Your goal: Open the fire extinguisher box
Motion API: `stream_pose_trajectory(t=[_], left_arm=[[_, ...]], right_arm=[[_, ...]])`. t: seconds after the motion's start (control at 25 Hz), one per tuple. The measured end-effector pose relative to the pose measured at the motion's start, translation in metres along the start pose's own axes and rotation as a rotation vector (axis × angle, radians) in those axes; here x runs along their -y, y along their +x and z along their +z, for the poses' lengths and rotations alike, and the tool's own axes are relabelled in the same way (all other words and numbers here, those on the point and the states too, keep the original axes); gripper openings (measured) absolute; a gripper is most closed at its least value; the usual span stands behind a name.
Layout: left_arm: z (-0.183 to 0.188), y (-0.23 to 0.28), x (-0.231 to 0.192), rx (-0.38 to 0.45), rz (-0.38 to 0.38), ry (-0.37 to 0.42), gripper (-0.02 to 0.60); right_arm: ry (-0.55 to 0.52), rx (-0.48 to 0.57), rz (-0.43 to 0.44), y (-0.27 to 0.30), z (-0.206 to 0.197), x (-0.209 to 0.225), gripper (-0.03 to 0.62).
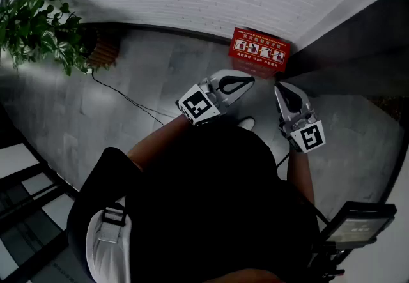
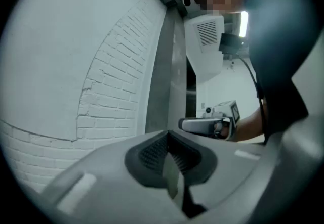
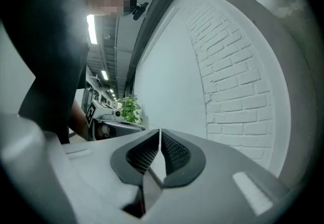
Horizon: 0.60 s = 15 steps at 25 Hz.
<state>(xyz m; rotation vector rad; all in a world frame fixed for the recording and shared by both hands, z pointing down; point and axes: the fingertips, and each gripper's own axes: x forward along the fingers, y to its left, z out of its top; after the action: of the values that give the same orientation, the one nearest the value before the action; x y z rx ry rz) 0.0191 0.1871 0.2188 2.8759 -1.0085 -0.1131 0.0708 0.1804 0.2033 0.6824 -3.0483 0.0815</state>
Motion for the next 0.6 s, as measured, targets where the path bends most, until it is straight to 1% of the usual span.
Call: stream_pose_trajectory(t=[0.16, 0.36, 0.44, 0.52, 0.6], left_arm=[[-0.003, 0.004, 0.005, -0.004, 0.010, 0.010, 0.003], [-0.013, 0.019, 0.002, -0.025, 0.045, 0.013, 0.003], [-0.013, 0.018, 0.001, -0.018, 0.060, 0.005, 0.003], [-0.011, 0.016, -0.004, -0.015, 0.076, -0.006, 0.003], [-0.016, 0.024, -0.016, -0.025, 0.090, -0.003, 0.003]], right_arm=[[0.000, 0.002, 0.007, -0.007, -0.001, 0.003, 0.011], [0.021, -0.005, 0.017, -0.013, -0.008, 0.020, 0.011], [0.025, -0.014, 0.022, -0.013, -0.009, 0.021, 0.011], [0.028, -0.026, 0.033, -0.008, -0.011, 0.023, 0.011], [0.045, -0.034, 0.042, -0.001, -0.017, 0.036, 0.011]])
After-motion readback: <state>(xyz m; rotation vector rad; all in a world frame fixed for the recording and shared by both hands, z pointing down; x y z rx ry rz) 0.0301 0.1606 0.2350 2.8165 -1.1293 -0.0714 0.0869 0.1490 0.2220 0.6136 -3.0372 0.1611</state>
